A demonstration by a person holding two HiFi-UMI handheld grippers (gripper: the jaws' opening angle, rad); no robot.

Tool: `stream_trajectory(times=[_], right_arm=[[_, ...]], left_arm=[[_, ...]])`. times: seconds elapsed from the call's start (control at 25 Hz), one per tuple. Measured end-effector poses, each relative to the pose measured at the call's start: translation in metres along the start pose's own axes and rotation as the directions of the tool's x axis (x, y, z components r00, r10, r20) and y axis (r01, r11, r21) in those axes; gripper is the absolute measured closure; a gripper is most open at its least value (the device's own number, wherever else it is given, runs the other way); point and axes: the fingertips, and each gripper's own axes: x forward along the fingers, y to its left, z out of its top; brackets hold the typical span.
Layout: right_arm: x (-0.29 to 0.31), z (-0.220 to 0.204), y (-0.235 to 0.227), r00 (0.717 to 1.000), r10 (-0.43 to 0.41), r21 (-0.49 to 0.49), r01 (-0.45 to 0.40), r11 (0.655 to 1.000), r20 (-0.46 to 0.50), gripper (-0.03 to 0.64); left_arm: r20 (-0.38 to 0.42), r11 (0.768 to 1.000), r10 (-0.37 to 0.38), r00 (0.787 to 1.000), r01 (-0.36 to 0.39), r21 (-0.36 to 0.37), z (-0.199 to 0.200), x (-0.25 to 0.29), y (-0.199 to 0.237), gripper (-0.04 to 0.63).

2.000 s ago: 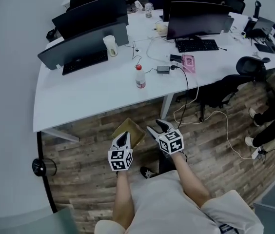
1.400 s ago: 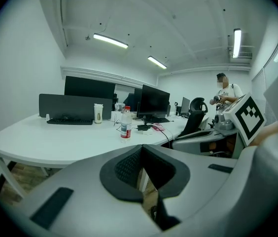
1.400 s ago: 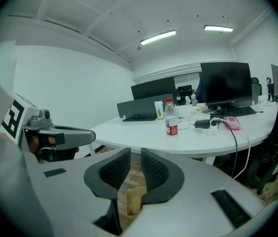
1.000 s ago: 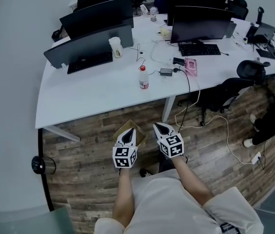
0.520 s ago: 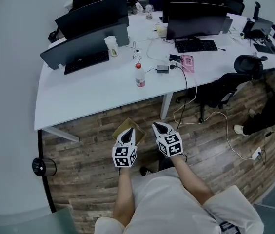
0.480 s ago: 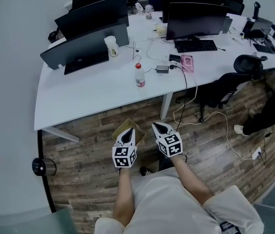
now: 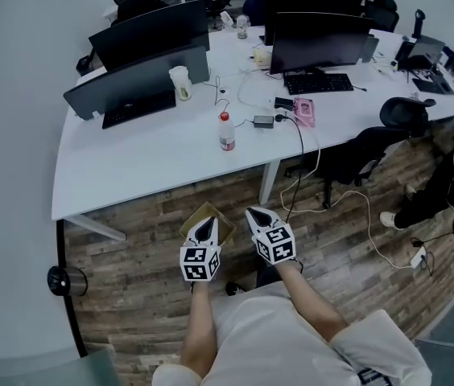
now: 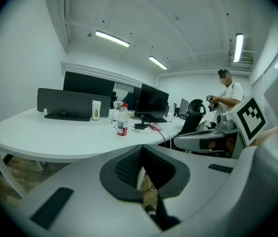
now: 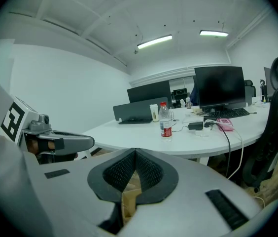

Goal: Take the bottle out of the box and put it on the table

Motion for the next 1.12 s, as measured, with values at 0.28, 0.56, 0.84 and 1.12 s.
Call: stream_trajectory(times=[0.28,0.56,0.84,1.12], right_arm=[[-0.005,-0.002,-0.002,1.000,0.003,0.013,-0.003,1.000,-0.002,0.578],[-0.010,-0.005,-0.003,1.000,-0.005,0.022,0.005,1.000,0.000,0.578],[-0.012,-0.006,-0.006,1.000,-0.010,0.026,0.010,1.000,0.001,0.578],[-0.009,-0.006,-0.005,1.000,-0.018,0.030,0.018,0.999,0.000,0.578]], left_arm=[[0.001,1.000,-0.008,1.000,0.008,-0.011,0.000,0.003,-0.007,0.580],[-0.010,1.000,-0.026,1.000,0.026,-0.015,-0.003,0.005,-0.012,0.580],[-0.016,0.999,-0.049,0.999,0.049,-0.005,-0.004,0.008,-0.017,0.580],[-0.011,0.999,-0.051,0.999,0.051,-0.007,-0.001,0.007,-0.012,0.580]])
